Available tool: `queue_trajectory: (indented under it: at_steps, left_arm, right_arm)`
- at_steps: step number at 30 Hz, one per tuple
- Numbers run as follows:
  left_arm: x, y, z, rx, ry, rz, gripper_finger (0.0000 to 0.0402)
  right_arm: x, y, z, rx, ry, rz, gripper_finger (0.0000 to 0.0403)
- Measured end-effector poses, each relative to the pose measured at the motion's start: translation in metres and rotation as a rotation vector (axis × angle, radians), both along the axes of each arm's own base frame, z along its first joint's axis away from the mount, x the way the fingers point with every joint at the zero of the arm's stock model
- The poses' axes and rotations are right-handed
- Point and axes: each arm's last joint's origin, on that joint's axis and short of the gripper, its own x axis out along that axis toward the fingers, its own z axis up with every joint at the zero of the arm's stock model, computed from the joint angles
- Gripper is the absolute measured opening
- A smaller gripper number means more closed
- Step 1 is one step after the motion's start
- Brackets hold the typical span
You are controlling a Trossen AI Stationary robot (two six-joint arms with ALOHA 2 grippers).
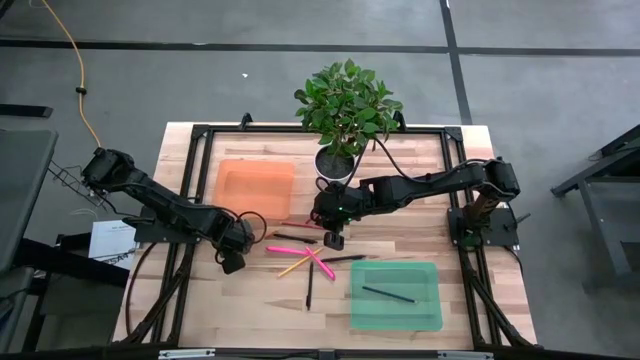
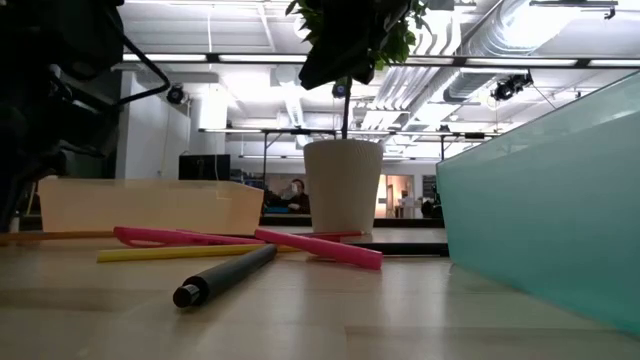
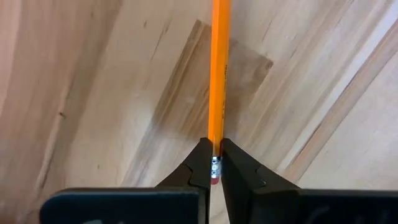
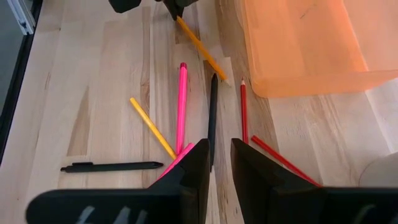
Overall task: Sort pens & pencils
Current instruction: Put the orange pencil into the green bin
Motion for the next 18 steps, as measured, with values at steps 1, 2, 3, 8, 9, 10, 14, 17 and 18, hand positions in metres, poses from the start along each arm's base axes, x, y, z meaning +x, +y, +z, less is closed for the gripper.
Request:
queue_trajectory:
  at_steps: [1,2,3,8,9,10,14,17,18]
  left_arm:
    - [0.0,0.0,0.001,0.002,0.0,-0.001,0.0012]
    - [0.0,0.0,0.001,0.002,0.003,-0.001,0.0012]
    - [0.0,0.0,0.002,0.001,0.006,-0.001,0.0012]
    - [0.003,-0.001,0.008,0.002,0.01,-0.011,0.0012]
    - [0.004,-0.001,0.01,0.003,0.01,-0.019,0.0012]
    - [0.005,-0.001,0.012,0.003,0.009,-0.027,0.0012]
    - [0.008,-0.002,0.019,0.008,0.008,-0.045,0.0012]
    - [0.011,-0.003,0.027,0.024,0.006,-0.058,0.0012]
    - [0.012,-0.003,0.03,0.031,0.002,-0.065,0.0012]
  right_arm:
    - [0.0,0.0,0.0,0.0,0.0,0.0,0.0057]
    - [0.0,0.0,0.0,0.0,0.0,0.0,0.0057]
    - [0.0,0.0,0.0,0.0,0.0,0.0,0.0057]
    - [0.0,0.0,0.0,0.0,0.0,0.0,0.0057]
    - [0.0,0.0,0.0,0.0,0.0,0.0,0.0057]
    - [0.0,0.0,0.0,0.0,0.0,0.0,0.0057]
    - [0.0,0.0,0.0,0.0,0.0,0.0,0.0057]
    - [0.0,0.0,0.0,0.0,0.0,0.0,0.0057]
    - [0.0,0.0,0.0,0.0,0.0,0.0,0.0057]
